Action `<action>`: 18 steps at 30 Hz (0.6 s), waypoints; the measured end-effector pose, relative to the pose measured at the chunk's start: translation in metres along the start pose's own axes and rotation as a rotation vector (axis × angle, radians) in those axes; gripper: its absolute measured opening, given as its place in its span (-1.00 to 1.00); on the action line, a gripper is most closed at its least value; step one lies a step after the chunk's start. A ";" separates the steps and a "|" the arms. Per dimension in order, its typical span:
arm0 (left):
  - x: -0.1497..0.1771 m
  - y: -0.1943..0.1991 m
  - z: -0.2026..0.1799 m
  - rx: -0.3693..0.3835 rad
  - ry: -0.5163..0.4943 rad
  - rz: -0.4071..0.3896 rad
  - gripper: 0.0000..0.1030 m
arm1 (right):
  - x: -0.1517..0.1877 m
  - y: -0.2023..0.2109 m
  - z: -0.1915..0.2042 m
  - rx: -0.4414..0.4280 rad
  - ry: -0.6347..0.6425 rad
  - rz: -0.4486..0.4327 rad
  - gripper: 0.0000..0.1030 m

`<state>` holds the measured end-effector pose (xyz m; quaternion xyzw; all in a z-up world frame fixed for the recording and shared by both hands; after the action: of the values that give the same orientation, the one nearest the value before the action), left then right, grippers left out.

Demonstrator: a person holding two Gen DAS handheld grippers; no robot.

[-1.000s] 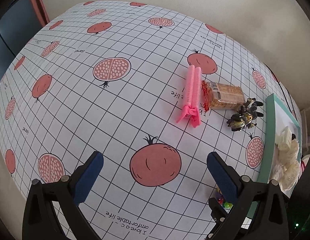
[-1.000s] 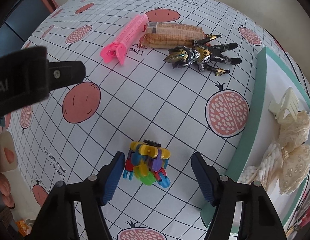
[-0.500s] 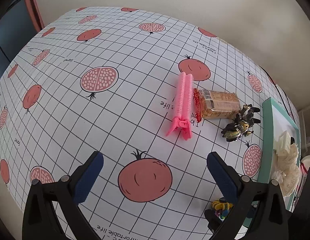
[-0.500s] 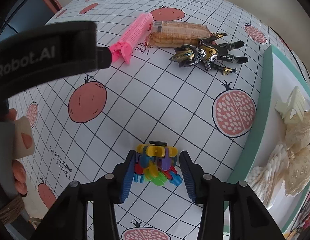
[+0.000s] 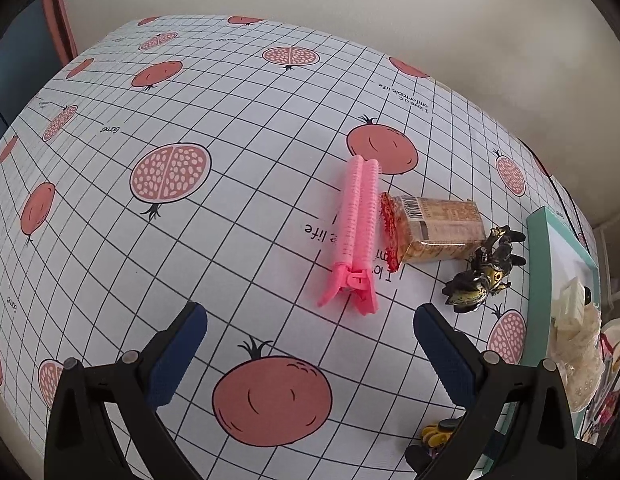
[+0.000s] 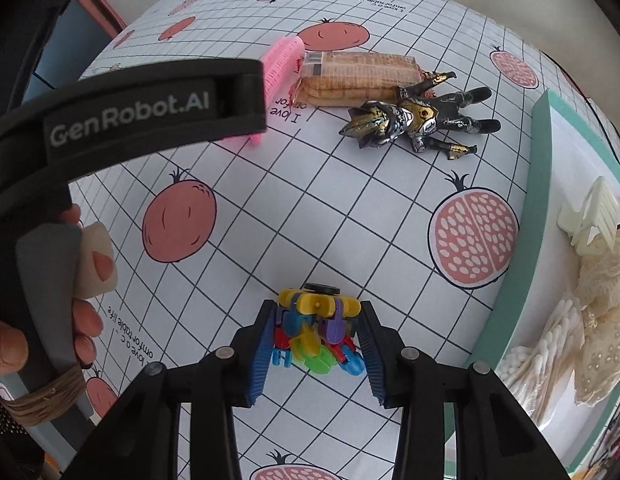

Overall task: Organize objects
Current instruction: 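Grasp the colorful block toy with the right tool while the left tool approaches the pink roller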

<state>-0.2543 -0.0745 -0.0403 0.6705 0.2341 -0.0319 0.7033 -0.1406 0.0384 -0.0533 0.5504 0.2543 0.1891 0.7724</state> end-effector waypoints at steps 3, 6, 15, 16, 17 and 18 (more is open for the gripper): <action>-0.004 -0.001 -0.006 -0.003 -0.021 -0.026 0.99 | -0.020 0.004 -0.008 -0.003 -0.010 -0.006 -0.17; -0.009 -0.002 -0.014 -0.002 -0.040 -0.051 0.99 | -0.026 0.009 -0.011 -0.006 -0.019 -0.018 -0.17; -0.021 -0.005 -0.031 -0.030 -0.088 -0.111 0.73 | -0.048 0.021 -0.024 -0.029 -0.044 -0.054 -0.17; -0.021 -0.006 -0.032 -0.034 -0.089 -0.111 0.61 | -0.050 0.022 -0.025 -0.032 -0.046 -0.057 -0.17; -0.021 -0.006 -0.032 -0.035 -0.088 -0.111 0.56 | -0.056 0.022 -0.040 -0.037 -0.047 -0.059 -0.17; -0.021 -0.007 -0.032 -0.038 -0.086 -0.111 0.46 | -0.050 0.023 -0.039 -0.041 -0.050 -0.063 -0.17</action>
<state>-0.2847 -0.0500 -0.0386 0.6411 0.2413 -0.0953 0.7223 -0.2046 0.0468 -0.0329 0.5308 0.2484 0.1560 0.7951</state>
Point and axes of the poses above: each gripper's, at about its wrist camera, not at the fingertips, and y roughly against the way its jaws point, z to its left, x to its underside, the point moved 8 cm from there along -y, roughly the way its jaws point, and after that the axes turned 8 degrees about -x, right-handed, at the moved point
